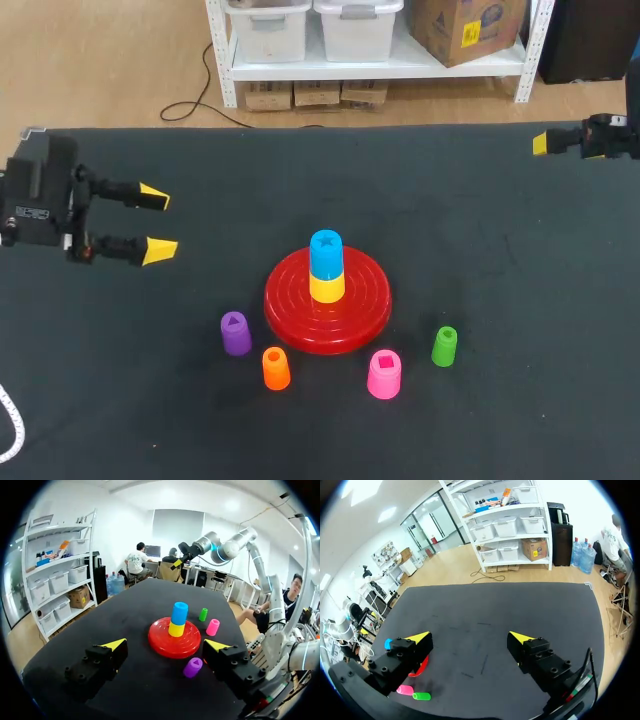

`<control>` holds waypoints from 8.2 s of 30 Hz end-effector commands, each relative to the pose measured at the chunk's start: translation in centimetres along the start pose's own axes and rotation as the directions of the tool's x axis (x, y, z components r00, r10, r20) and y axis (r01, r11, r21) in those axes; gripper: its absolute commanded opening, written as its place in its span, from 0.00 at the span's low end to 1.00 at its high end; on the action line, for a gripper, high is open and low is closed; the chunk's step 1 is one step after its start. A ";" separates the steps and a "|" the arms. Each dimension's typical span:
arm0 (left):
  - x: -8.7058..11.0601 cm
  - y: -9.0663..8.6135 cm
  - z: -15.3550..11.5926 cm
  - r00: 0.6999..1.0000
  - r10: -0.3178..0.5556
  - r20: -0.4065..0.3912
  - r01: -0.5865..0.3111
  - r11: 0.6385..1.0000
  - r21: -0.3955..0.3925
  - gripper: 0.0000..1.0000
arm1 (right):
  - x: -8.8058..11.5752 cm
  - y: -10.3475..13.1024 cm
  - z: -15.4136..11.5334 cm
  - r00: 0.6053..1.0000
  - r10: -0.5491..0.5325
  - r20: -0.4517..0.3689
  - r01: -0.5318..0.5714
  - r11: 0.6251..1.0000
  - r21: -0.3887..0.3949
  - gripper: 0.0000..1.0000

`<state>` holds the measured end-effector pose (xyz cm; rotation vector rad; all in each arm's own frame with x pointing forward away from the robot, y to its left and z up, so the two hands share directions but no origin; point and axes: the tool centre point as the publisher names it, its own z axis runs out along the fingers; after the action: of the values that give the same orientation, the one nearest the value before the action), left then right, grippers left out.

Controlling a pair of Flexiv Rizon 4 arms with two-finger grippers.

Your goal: Pick up and stack the cylinders on the red base in this order: pink,purple,orange,green

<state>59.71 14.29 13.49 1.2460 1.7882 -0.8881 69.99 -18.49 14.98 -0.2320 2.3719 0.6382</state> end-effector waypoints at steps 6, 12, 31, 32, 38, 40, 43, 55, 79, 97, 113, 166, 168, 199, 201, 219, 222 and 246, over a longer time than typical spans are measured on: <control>0.0 -0.1 -0.4 0.999 0.036 -0.011 -0.036 0.999 -0.016 1.00 | 0.0 0.0 0.0 1.000 0.000 0.000 0.000 1.000 -0.001 1.00; 0.2 0.0 -0.5 1.000 0.021 -0.012 -0.021 1.000 -0.016 1.00 | 0.0 0.0 0.0 1.000 0.000 0.000 0.000 1.000 -0.001 1.00; 0.3 0.1 -1.1 1.000 0.001 -0.010 -0.002 0.999 -0.053 1.00 | 0.0 0.0 0.0 1.000 0.000 0.000 0.000 1.000 -0.001 1.00; 0.3 0.1 -1.1 1.000 0.001 -0.010 -0.002 0.999 -0.053 1.00 | 0.0 0.0 0.0 1.000 0.000 0.000 0.000 1.000 -0.001 1.00; 0.3 0.1 -1.1 1.000 0.001 -0.010 -0.002 0.999 -0.053 1.00 | 0.0 0.0 0.0 1.000 0.000 0.000 0.000 1.000 -0.001 1.00; 0.3 0.1 -1.1 1.000 0.001 -0.010 -0.002 0.999 -0.053 1.00 | 0.0 0.0 0.0 1.000 0.000 0.000 0.000 1.000 -0.001 1.00; 0.3 0.1 -1.1 1.000 0.001 -0.010 -0.002 0.999 -0.053 1.00 | 0.0 0.0 0.0 1.000 0.000 0.000 0.000 1.000 -0.001 1.00; 0.3 0.1 -1.1 1.000 0.001 -0.010 -0.002 0.999 -0.053 1.00 | 0.0 0.0 0.0 1.000 0.000 0.000 0.000 1.000 -0.001 1.00; 0.3 0.1 -1.1 1.000 0.001 -0.010 -0.002 0.999 -0.053 1.00 | 0.0 0.0 0.0 1.000 0.000 0.000 0.000 1.000 -0.001 1.00; 0.3 0.1 -1.1 1.000 0.001 -0.010 -0.002 0.999 -0.053 1.00 | 2.3 4.1 -0.8 0.962 -0.234 -0.145 0.232 0.972 -0.030 1.00; 0.3 0.1 -1.1 1.000 0.001 -0.010 -0.002 0.999 -0.053 1.00 | 11.8 15.9 -1.0 0.782 -0.539 -0.313 0.524 0.841 -0.135 1.00; 0.3 0.1 -1.1 1.000 0.001 -0.010 -0.002 0.999 -0.053 1.00 | 25.0 21.9 6.7 0.557 -0.600 -0.574 0.631 0.755 -0.176 0.84; 0.3 0.1 -1.1 1.000 0.001 -0.010 -0.002 0.999 -0.053 1.00 | 25.1 22.1 6.7 0.550 -0.602 -0.579 0.637 0.751 -0.175 0.77; 0.3 0.1 -1.1 1.000 0.001 -0.010 -0.002 0.999 -0.053 1.00 | 23.0 23.0 4.7 0.558 -0.630 -0.540 0.672 0.725 -0.152 0.00; 0.3 0.1 -1.1 1.000 0.001 -0.010 -0.002 0.999 -0.053 1.00 | 21.6 23.3 4.2 0.565 -0.631 -0.531 0.669 0.727 -0.153 0.00; 0.3 0.1 -1.1 1.000 0.001 -0.010 -0.002 0.999 -0.053 1.00 | 9.1 27.0 5.8 0.589 -0.662 -0.464 0.693 0.709 -0.133 0.00; 0.3 0.1 -1.1 1.000 0.001 -0.010 -0.002 0.999 -0.053 1.00 | 8.4 27.7 6.7 0.579 -0.671 -0.464 0.702 0.699 -0.134 0.00; 0.3 0.1 -1.1 1.000 0.001 -0.010 -0.002 0.999 -0.053 1.00 | 7.1 28.6 10.1 0.550 -0.675 -0.492 0.715 0.685 -0.140 0.00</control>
<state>59.63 15.32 13.88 1.2224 1.8146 -0.8302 60.84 11.26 14.79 -1.3967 2.4592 0.0703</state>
